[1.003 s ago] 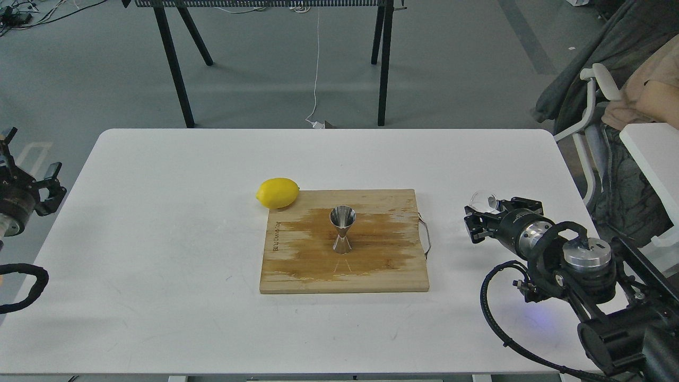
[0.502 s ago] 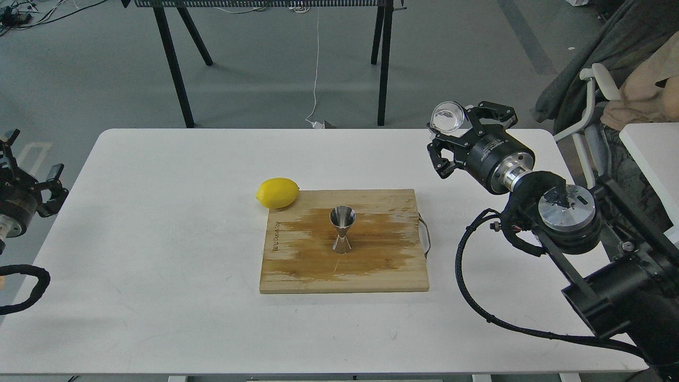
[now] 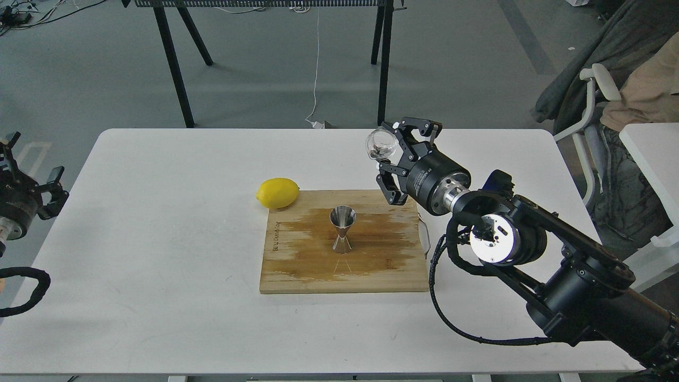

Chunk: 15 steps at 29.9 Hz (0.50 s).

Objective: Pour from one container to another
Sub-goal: 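Lift the glass cup with the right gripper and move it above the jigger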

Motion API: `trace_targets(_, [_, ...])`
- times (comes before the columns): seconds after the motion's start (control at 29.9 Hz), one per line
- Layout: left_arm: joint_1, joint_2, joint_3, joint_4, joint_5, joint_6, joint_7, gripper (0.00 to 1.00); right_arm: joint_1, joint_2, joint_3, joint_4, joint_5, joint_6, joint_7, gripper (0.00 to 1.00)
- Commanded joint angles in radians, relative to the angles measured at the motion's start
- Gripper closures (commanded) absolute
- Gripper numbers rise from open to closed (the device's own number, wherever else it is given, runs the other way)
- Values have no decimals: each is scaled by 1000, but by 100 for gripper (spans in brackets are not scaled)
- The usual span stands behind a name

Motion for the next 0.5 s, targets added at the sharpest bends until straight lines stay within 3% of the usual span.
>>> trace_targets(0.0, [1, 0, 0, 0, 0, 0, 0, 5, 3, 2, -39, -5, -58, -2, 0, 56])
trace_targets(0.47, [4, -9, 0, 0, 0, 0, 0, 5, 38, 41, -171, -57, -163, -8, 2, 57])
